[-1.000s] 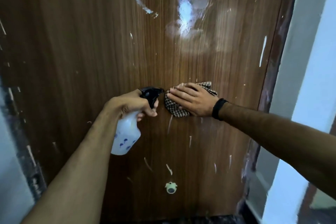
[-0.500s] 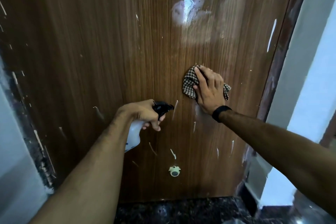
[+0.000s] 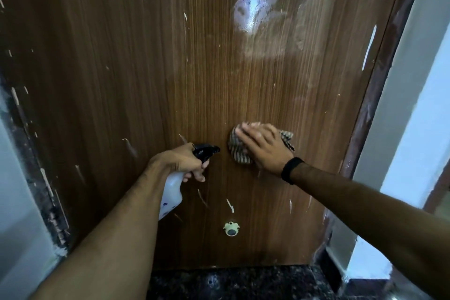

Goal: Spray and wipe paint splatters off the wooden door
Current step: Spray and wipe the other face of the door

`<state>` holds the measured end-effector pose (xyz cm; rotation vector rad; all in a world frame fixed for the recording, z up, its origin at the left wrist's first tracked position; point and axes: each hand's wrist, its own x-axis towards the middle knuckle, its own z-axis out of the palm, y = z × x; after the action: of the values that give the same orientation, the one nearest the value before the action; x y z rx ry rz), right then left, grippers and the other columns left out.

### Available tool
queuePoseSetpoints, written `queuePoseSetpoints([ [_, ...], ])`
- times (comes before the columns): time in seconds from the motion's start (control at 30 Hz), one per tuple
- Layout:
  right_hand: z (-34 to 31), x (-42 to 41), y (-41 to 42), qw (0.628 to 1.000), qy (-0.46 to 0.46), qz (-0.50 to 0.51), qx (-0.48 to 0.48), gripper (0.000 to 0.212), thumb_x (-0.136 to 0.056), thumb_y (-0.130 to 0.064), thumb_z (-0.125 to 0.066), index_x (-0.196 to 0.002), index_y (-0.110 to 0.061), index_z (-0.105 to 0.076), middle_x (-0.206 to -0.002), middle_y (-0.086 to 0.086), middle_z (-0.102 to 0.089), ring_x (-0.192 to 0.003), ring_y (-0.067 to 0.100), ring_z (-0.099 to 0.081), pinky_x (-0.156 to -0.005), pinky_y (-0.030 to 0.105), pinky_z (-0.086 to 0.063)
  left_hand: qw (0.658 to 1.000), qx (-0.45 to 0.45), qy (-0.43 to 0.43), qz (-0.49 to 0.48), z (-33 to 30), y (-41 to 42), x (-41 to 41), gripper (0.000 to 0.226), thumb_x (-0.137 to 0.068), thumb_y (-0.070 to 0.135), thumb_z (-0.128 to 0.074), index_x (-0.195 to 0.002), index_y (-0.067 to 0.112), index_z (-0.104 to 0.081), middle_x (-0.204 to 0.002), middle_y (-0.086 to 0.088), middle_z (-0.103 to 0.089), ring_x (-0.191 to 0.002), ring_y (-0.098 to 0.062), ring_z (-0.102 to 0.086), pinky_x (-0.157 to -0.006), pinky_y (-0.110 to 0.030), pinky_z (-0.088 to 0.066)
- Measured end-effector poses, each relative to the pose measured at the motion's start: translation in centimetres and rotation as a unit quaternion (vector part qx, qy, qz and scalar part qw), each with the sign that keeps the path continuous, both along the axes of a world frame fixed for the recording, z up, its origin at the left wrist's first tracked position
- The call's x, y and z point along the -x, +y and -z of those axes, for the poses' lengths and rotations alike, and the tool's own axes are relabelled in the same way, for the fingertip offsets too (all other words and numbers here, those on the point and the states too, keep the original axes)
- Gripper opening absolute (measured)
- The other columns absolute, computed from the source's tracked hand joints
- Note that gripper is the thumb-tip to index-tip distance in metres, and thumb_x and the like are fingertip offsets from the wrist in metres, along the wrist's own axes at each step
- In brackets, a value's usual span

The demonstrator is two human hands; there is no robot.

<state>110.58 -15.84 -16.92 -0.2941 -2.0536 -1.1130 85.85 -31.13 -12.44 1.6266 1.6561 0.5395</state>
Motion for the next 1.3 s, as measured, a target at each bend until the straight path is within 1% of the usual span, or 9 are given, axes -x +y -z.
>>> queuePoseSetpoints([
  [0.1,3.2,0.1,0.3,0.993,-0.112,0.022,-0.012,0.085,-0.079,-0.032,-0.071,-0.151,-0.014,-0.029,-0.153,0.01,-0.034,-0.136,0.029,-0.037,-0.111,0.046,-0.026,1.0,0.0,-0.012,-0.002,0.4,-0.4,0.2,0.027,-0.082,-0.011,-0.069,-0.084,0.013,-0.055,-0.073,-0.007,-0.055,-0.048,-0.012,-0.043,-0.046,-0.026,-0.044],
  [0.2,2.2,0.5,0.1,0.993,-0.115,0.017,-0.016,0.08,-0.081,-0.031,-0.064,-0.151,-0.015,-0.029,-0.152,0.01,-0.032,-0.134,0.028,-0.038,-0.108,0.044,-0.028,1.0,0.014,-0.013,0.01,0.7,-0.7,0.2,0.025,-0.083,-0.011,-0.069,-0.089,0.01,-0.057,-0.077,-0.008,-0.058,-0.05,-0.012,-0.043,-0.047,-0.025,-0.044],
  [0.37,-4.1,3.4,-1.8,0.986,0.142,-0.018,0.087,0.06,-0.096,-0.026,-0.055,-0.149,-0.013,-0.031,-0.142,0.01,-0.031,-0.127,0.03,-0.037,-0.108,0.048,-0.028,1.0,0.023,-0.009,0.01,1.2,-0.3,0.0,0.024,-0.084,-0.008,-0.069,-0.094,0.011,-0.058,-0.081,-0.007,-0.059,-0.053,-0.011,-0.045,-0.048,-0.024,-0.044],
  [0.43,-4.2,3.7,-2.0,0.984,0.166,-0.014,0.071,0.056,-0.097,-0.028,-0.054,-0.147,-0.011,-0.034,-0.139,0.009,-0.033,-0.124,0.028,-0.037,-0.105,0.048,-0.03,0.999,0.028,-0.01,0.013,1.5,0.0,-0.2,0.025,-0.083,-0.009,-0.07,-0.094,0.01,-0.058,-0.082,-0.008,-0.059,-0.053,-0.011,-0.045,-0.048,-0.024,-0.044],
  [0.57,1.5,0.9,-0.1,0.998,-0.061,-0.015,-0.024,0.054,-0.098,-0.025,-0.044,-0.148,-0.011,-0.032,-0.145,0.01,-0.039,-0.13,0.029,-0.04,-0.105,0.047,-0.03,0.999,0.037,-0.012,0.021,2.1,0.3,-0.5,0.026,-0.082,-0.009,-0.07,-0.092,0.011,-0.059,-0.082,-0.008,-0.06,-0.055,-0.013,-0.045,-0.048,-0.025,-0.044],
  [0.7,5.5,-3.5,0.9,0.956,-0.276,0.027,-0.099,0.05,-0.104,-0.02,-0.029,-0.152,-0.011,-0.03,-0.143,0.005,-0.055,-0.128,0.023,-0.053,-0.104,0.037,-0.036,0.998,0.046,0.008,0.035,2.5,0.4,-1.1,0.025,-0.081,-0.01,-0.071,-0.089,0.011,-0.059,-0.081,-0.01,-0.059,-0.051,-0.013,-0.045,-0.049,-0.027,-0.043],
  [0.9,1.8,-4.8,1.4,0.991,-0.104,0.07,-0.053,0.056,-0.104,-0.027,-0.025,-0.158,-0.014,-0.013,-0.143,0.01,-0.039,-0.116,0.029,-0.044,-0.091,0.039,-0.034,0.997,0.05,0.034,0.053,3.0,1.0,-1.1,0.026,-0.08,-0.01,-0.072,-0.091,0.011,-0.06,-0.081,-0.009,-0.059,-0.052,-0.012,-0.047,-0.048,-0.026,-0.043],
  [1.03,0.3,-3.4,0.1,0.997,-0.019,0.077,0.006,0.05,-0.105,-0.031,-0.024,-0.152,-0.011,-0.026,-0.138,0.01,-0.039,-0.108,0.03,-0.043,-0.087,0.042,-0.035,0.995,0.063,0.042,0.058,3.6,1.0,-0.8,0.027,-0.079,-0.01,-0.073,-0.092,0.01,-0.06,-0.081,-0.008,-0.06,-0.055,-0.013,-0.048,-0.048,-0.026,-0.044],
  [1.3,5.4,0.7,-2.2,0.992,-0.121,0.045,-0.006,0.078,-0.083,-0.028,-0.057,-0.152,-0.01,-0.027,-0.135,0.009,-0.042,-0.106,0.025,-0.045,-0.088,0.037,-0.036,0.998,0.068,-0.002,-0.002,4.3,-2.0,1.7,0.028,-0.08,-0.01,-0.073,-0.092,0.012,-0.059,-0.08,-0.004,-0.062,-0.054,-0.009,-0.05,-0.051,-0.024,-0.045],
])
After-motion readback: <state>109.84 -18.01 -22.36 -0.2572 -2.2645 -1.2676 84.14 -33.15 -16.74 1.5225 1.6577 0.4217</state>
